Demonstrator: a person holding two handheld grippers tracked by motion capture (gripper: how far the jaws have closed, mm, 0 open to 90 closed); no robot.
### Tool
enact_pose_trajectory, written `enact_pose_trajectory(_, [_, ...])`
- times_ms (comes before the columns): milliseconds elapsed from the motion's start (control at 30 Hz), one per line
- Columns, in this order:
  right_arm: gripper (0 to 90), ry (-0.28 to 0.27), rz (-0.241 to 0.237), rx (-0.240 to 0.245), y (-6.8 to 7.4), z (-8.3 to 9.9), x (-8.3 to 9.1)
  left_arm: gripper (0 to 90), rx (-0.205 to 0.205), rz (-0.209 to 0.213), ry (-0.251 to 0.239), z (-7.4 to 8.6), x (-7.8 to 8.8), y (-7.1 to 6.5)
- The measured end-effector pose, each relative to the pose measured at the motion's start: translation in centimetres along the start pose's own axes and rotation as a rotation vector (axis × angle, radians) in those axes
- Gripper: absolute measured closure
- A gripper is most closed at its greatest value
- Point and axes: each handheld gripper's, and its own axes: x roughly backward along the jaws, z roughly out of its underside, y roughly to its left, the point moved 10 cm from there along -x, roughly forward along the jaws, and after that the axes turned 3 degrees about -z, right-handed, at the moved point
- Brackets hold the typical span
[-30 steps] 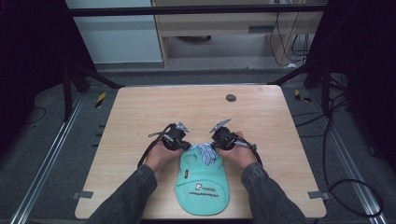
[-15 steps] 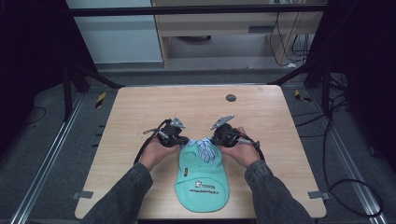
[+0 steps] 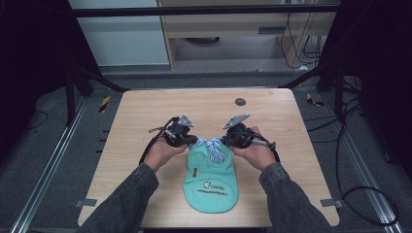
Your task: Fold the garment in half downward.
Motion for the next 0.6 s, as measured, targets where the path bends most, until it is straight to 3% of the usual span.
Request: enact_pose_trajectory(600, [83.3,-0.014,0.011,0.037,-0.3,-1.4,1.4,86.3,-0.049,-0.028,-0.012,-1.8,1.4,0.5])
